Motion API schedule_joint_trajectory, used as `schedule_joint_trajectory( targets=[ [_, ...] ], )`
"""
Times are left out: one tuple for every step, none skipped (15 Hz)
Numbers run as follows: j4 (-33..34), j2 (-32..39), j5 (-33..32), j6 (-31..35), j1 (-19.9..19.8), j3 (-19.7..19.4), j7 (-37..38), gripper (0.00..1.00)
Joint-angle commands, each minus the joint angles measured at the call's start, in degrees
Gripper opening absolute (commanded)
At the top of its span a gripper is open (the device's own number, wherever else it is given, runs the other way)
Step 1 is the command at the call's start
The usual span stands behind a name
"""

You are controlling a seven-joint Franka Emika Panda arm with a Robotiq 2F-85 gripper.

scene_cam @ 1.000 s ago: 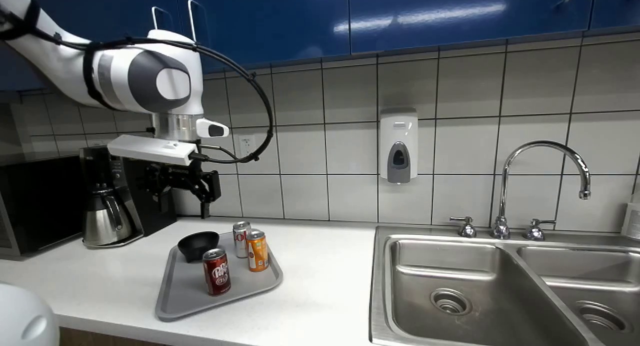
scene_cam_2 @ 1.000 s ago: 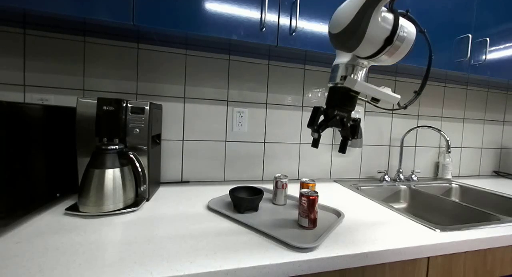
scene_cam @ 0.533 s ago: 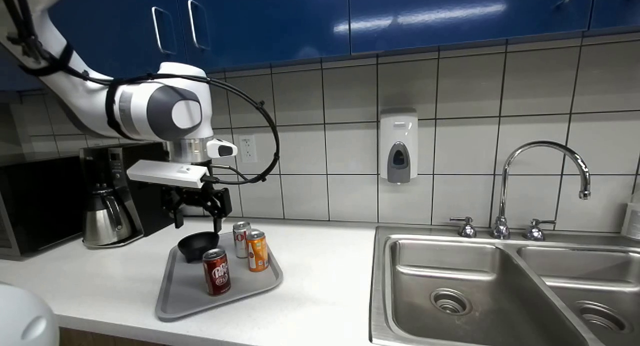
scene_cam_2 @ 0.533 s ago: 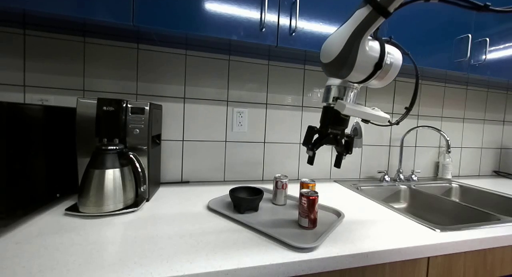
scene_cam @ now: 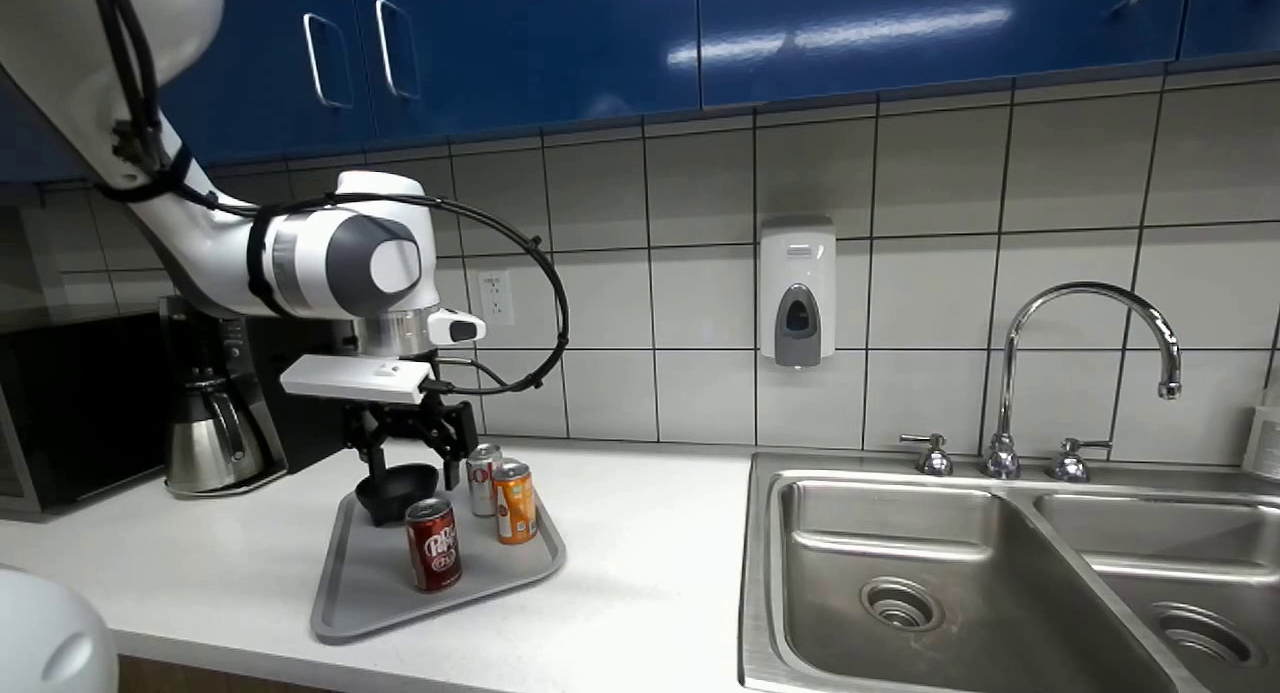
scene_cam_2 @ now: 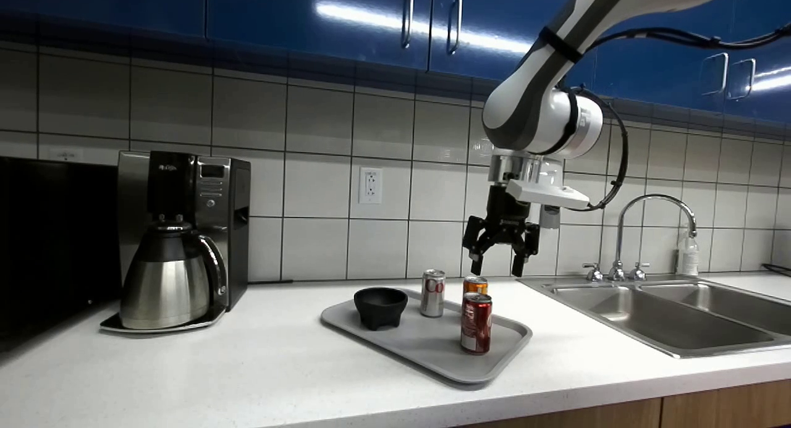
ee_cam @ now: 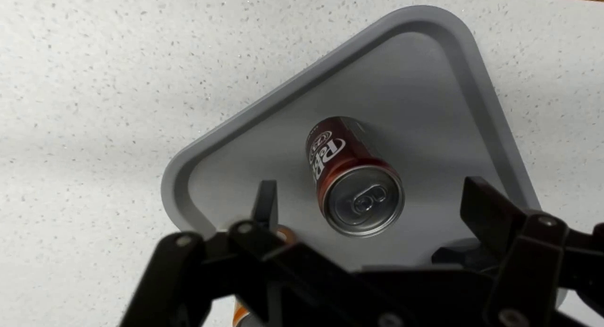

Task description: Remove the contents on the tray

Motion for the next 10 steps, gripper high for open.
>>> schedule_joint_trajectory(
  targets=[
    [3.4, 4.0, -2.7, 0.2, -0.8, 1.2, 2.8, 1.0],
    [4.0, 5.0, -3.0, 0.2, -0.8, 1.1, 2.9, 1.0],
    [4.6, 5.8, -3.4, 0.2, -0.8, 1.1, 3.1, 1.0],
    [5.2, 6.6, -3.6, 0.1, -0.7, 1.1, 3.1, 1.0],
    [5.8, 7.4, -3.9, 0.0, -0.7, 1.1, 3.1, 1.0],
    [6.4, 8.2, -4.1, 0.0, -0.6, 1.1, 3.2, 1.0],
    [6.9, 9.0, -4.4, 0.0, -0.6, 1.1, 3.3, 1.0],
    [7.5, 9.8, -4.5, -0.1, -0.5, 1.2, 3.3, 1.0],
    [8.1, 10.6, -4.6, -0.2, -0.5, 1.2, 3.2, 1.0],
    [8.6, 11.3, -4.6, -0.3, -0.4, 1.3, 3.1, 1.0]
  ],
)
